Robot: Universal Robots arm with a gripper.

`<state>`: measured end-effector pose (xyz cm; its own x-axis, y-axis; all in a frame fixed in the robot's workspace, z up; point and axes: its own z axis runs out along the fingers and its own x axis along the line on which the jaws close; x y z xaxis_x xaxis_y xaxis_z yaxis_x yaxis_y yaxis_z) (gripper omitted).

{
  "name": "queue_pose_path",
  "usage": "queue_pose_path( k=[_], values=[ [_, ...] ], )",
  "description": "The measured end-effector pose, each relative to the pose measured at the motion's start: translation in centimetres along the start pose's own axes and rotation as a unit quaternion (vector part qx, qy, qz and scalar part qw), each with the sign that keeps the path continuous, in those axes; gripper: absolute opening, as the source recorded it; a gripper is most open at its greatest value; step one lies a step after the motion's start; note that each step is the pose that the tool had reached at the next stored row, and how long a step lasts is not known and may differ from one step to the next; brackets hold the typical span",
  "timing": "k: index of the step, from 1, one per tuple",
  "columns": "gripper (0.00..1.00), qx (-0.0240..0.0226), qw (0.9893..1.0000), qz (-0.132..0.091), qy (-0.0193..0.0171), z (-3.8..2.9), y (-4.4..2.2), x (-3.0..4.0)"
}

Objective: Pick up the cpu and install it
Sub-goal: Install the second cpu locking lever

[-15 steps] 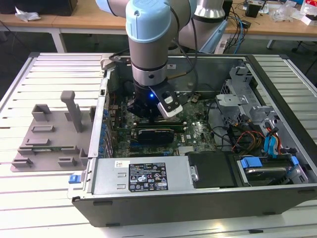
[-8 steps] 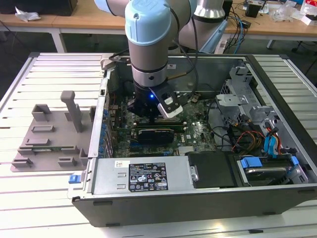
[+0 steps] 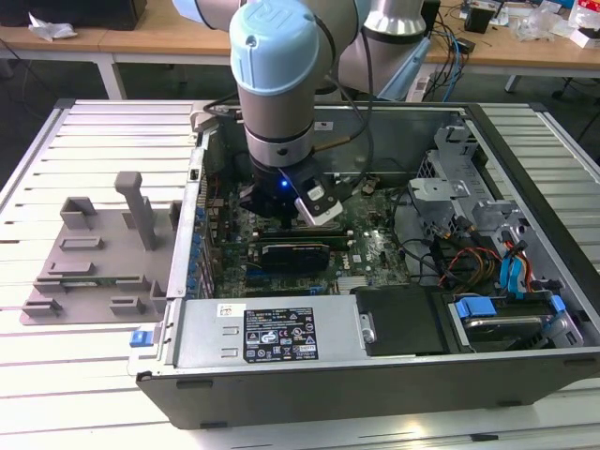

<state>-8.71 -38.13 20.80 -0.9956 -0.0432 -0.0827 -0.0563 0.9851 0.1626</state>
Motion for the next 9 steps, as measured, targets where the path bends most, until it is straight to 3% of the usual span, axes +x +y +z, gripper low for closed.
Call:
queue_pose_path(
  k=[9],
  values=[
    [0.11,0.0000,1.0000,0.000,0.0000,-0.14,-0.70,0.11]
  ],
)
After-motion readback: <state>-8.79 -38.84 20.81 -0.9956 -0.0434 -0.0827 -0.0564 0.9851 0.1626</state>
